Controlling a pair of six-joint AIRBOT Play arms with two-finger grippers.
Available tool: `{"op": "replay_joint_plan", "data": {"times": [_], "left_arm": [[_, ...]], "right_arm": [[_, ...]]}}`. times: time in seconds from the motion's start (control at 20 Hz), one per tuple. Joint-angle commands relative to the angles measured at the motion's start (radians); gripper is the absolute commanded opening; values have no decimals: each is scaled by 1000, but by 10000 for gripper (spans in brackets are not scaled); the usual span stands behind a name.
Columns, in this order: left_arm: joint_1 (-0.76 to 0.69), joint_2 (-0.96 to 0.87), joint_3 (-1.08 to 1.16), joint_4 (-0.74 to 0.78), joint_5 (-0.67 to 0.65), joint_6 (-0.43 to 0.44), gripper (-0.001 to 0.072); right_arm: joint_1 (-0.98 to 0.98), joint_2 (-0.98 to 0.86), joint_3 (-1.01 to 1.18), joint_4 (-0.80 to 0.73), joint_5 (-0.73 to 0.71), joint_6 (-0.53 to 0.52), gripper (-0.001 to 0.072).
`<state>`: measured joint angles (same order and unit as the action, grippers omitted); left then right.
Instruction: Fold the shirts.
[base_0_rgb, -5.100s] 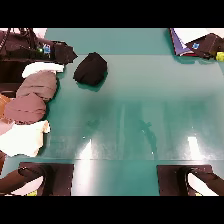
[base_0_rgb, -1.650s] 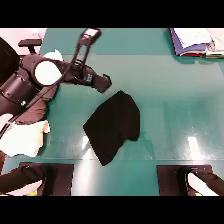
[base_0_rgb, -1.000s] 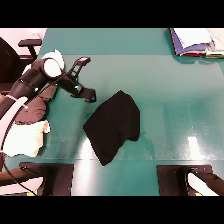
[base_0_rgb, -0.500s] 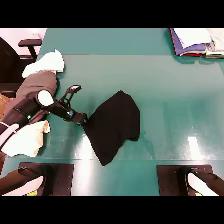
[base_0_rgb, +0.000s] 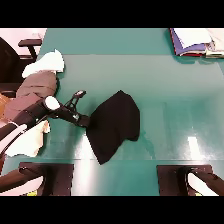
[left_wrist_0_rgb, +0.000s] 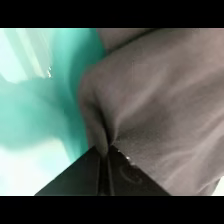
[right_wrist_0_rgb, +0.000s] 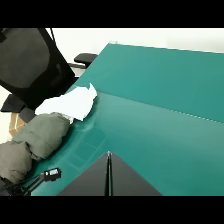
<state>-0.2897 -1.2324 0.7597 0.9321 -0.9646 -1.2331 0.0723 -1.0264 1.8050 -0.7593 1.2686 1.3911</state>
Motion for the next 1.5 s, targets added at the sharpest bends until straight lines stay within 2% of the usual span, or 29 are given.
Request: {"op": "replay_joint_plan", "data": {"times": [0.0,0.2,0.35,0.4,0.45,0.5,0.55,0.7,0.85,1.15,1.2,1.35,1.4,1.45], "left_arm": [[97,20,111,52,-90,-26,30],[308,70,340,105,-135,-27,30],[384,72,399,104,-130,-27,30],[391,71,397,105,-129,-27,30],[391,71,394,111,-131,-26,30],[391,71,394,112,-136,-26,31],[391,71,394,111,-135,-26,30],[391,71,394,112,-135,-26,30],[391,71,394,111,-131,-27,30],[391,71,394,108,-113,-27,30],[391,71,394,108,-114,-27,30],[391,71,394,107,-131,-27,30],[391,71,394,107,-139,-27,30],[391,74,394,107,-146,-27,30]], "right_arm": [[1,-4,0,-19,19,0,24],[33,-48,-83,-150,137,91,24],[104,-95,-303,-183,82,97,25],[134,-125,-388,-183,33,97,89],[164,-165,-467,-181,-24,98,325],[190,-211,-528,-172,-80,97,492],[209,-270,-574,-146,-133,97,506],[234,-473,-595,-27,-249,68,504],[253,-665,-506,103,-206,-6,503],[348,-885,-255,113,-105,-12,497],[367,-909,-213,113,-83,-12,440],[410,-957,-112,108,-29,-13,419],[423,-967,-81,101,-20,-13,269],[430,-973,-58,101,-15,-13,75]]}}
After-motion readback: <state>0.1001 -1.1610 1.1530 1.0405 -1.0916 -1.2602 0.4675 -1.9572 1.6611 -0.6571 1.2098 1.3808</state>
